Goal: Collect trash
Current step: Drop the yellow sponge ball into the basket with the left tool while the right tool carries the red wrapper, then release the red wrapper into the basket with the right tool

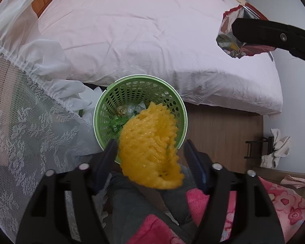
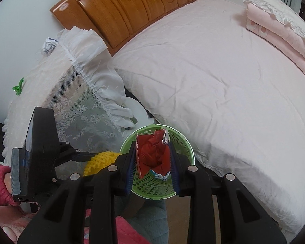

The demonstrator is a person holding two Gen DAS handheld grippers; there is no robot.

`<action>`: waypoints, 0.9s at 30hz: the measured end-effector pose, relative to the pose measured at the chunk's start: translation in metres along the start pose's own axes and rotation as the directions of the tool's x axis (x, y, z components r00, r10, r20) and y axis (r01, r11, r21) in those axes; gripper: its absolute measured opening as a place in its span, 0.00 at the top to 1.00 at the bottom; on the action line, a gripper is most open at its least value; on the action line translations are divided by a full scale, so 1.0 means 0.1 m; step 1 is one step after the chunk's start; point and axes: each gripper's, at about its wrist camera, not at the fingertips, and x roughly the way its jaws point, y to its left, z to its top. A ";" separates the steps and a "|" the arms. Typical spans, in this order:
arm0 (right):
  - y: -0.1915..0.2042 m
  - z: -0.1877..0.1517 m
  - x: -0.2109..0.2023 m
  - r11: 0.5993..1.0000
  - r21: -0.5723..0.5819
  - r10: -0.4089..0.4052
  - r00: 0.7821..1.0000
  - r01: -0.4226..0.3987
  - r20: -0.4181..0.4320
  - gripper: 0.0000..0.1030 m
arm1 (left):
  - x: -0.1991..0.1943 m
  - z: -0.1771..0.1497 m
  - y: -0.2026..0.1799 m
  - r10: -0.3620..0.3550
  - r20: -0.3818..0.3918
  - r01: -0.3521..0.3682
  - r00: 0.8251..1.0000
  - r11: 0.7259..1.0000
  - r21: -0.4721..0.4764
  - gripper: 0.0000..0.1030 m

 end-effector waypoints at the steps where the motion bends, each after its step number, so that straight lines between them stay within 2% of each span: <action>1: -0.03 0.00 0.00 1.000 0.001 0.001 1.000 -0.001 0.001 0.71 | -0.01 0.00 -0.03 0.009 0.008 -0.009 1.000 1.000 0.005 0.23; 3: -0.06 0.01 0.01 1.000 0.004 0.005 1.000 -0.005 0.003 0.71 | -0.01 0.00 -0.07 0.015 0.007 -0.015 1.000 1.000 0.015 0.16; 5: -0.10 0.02 0.02 1.000 0.008 0.010 1.000 -0.010 0.004 0.71 | -0.03 -0.01 -0.09 0.021 0.005 -0.021 1.000 1.000 0.009 0.13; 18: -0.15 0.03 0.06 1.000 0.005 0.012 1.000 -0.012 0.004 0.71 | -0.11 0.00 -0.12 0.068 0.015 -0.068 0.998 0.998 0.004 0.12; 27: -0.09 0.01 0.22 1.000 -0.008 0.011 0.999 -0.011 -0.034 0.70 | -0.18 -0.05 -0.07 0.089 0.027 -0.089 0.996 0.996 -0.015 0.12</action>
